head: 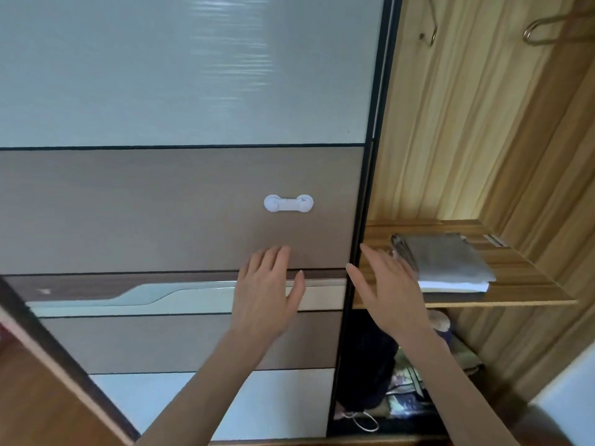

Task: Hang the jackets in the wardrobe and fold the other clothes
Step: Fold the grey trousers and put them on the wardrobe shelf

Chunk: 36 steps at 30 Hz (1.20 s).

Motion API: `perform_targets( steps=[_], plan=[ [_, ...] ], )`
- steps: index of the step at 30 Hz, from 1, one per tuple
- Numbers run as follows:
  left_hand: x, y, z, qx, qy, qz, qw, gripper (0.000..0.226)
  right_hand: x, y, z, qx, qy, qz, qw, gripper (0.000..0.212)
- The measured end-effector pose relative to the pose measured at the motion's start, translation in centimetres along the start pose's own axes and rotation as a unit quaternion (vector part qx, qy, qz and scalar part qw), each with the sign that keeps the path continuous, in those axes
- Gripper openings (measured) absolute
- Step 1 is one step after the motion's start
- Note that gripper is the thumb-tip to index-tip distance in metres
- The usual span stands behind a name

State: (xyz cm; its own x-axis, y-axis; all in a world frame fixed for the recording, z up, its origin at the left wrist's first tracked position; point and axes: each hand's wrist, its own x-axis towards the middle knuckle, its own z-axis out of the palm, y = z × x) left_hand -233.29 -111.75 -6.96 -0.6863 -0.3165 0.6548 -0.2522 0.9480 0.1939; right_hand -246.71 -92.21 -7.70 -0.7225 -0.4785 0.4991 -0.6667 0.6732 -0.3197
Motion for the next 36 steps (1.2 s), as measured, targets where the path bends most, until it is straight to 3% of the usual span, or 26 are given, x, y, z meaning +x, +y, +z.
perform_targets(
  steps=[7,15,20,27,36],
  plan=[
    [-0.2,-5.7,-4.9,0.078,0.038,-0.034,0.996,0.049,1.5,-7.6,0.8,0.046,0.008,-0.054,0.997,0.071],
    [3.5,-11.7,-6.3,0.100,0.078,-0.017,0.992,0.041,6.4,-14.7,2.7,0.031,0.114,-0.120,0.986,0.050],
    [7.1,-15.6,-6.1,0.081,0.116,-0.002,0.990,0.046,9.8,-18.0,5.5,-0.025,0.187,-0.134,0.973,0.052],
    [9.4,-18.9,-3.3,0.084,0.203,0.063,0.974,0.047,11.4,-18.0,8.6,-0.071,0.239,-0.124,0.960,0.067],
    [10.2,-20.1,-0.1,0.073,0.225,0.105,0.966,0.063,12.4,-15.6,9.0,-0.134,0.266,-0.145,0.943,0.063]
  ],
)
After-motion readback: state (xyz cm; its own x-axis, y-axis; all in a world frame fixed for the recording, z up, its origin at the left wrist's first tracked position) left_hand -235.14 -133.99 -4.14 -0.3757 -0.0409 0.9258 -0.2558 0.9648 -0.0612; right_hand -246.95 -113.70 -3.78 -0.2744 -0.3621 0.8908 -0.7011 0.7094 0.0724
